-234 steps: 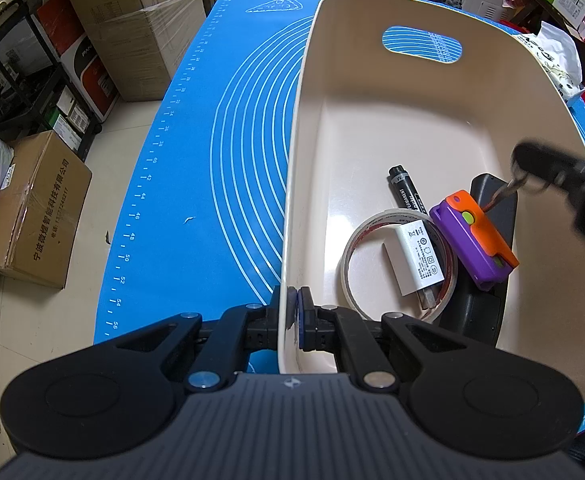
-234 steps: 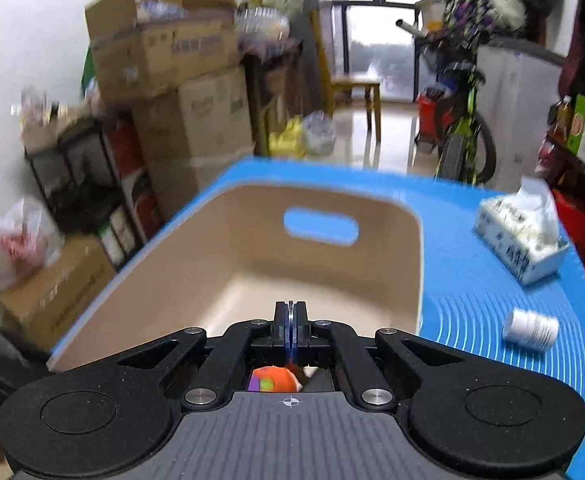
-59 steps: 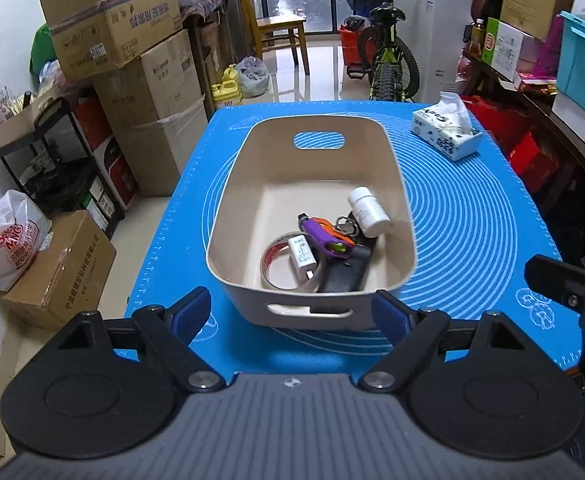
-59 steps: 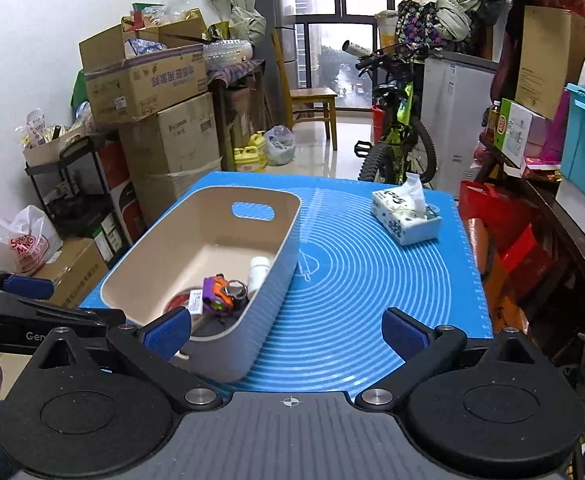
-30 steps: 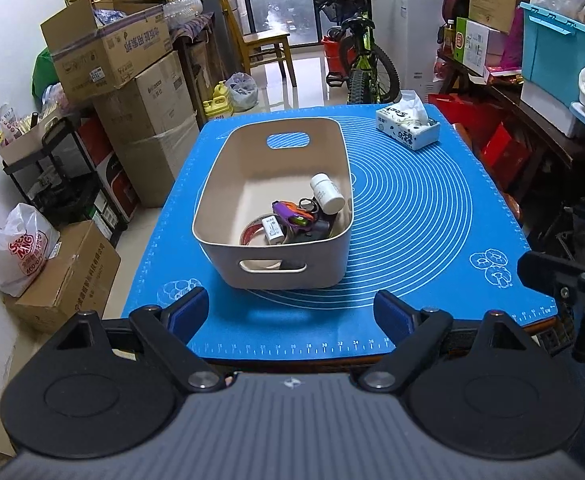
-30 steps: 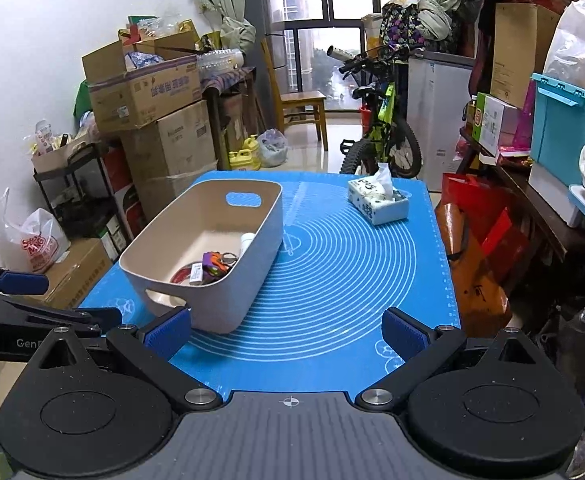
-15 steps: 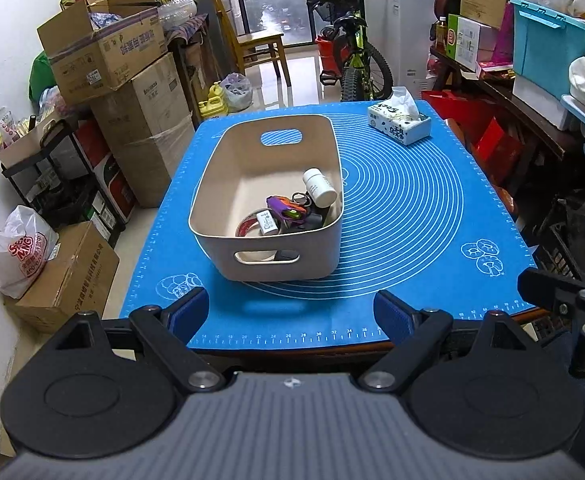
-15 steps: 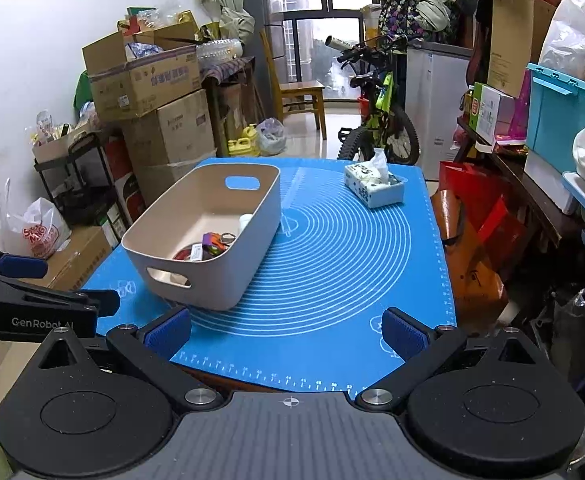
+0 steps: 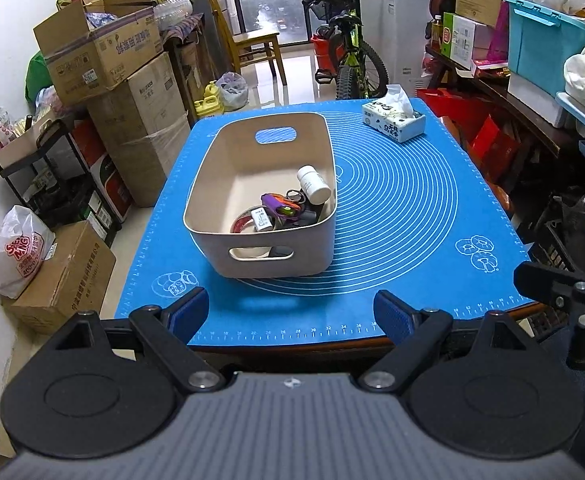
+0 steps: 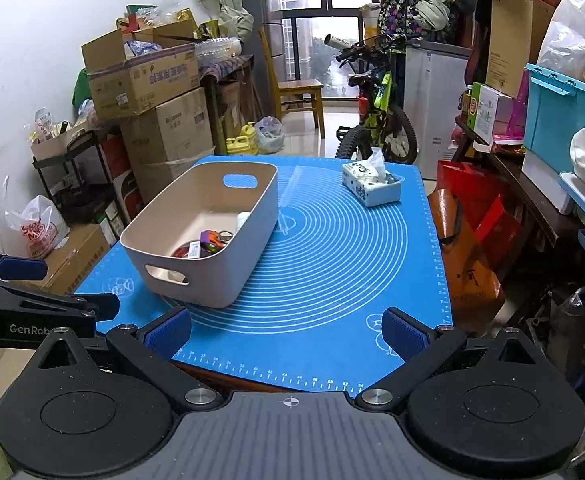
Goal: Organize rigid objects
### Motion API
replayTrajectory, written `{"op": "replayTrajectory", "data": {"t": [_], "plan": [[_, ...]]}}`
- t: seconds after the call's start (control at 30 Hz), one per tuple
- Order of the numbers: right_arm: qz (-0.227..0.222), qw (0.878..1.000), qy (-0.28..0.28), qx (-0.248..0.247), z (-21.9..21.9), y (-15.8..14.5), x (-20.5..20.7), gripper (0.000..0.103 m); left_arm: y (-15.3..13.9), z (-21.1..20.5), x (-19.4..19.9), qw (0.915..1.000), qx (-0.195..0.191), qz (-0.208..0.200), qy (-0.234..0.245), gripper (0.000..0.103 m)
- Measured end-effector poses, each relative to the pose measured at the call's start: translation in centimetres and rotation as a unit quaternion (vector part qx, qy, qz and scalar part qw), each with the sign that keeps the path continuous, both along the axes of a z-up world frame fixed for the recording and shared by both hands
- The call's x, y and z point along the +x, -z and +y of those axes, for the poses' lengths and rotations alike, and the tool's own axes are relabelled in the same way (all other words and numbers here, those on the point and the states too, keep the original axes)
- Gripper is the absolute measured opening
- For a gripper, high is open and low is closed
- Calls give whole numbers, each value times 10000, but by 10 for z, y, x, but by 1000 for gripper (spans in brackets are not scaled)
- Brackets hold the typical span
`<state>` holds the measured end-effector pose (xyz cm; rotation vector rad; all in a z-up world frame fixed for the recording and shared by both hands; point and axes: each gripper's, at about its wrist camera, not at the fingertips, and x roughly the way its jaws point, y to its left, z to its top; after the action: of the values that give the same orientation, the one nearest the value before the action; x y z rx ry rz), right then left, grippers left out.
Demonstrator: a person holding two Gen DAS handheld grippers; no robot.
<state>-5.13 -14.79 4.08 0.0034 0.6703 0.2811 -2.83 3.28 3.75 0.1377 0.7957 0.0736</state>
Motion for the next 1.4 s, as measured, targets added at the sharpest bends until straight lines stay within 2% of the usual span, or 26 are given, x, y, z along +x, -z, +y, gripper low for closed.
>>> {"op": "replayTrajectory", "data": {"t": [1.4], "plan": [[38,10000,82,39,-4,2,0,100,-2,-7,1,10000,-34,-27,88,89]]}}
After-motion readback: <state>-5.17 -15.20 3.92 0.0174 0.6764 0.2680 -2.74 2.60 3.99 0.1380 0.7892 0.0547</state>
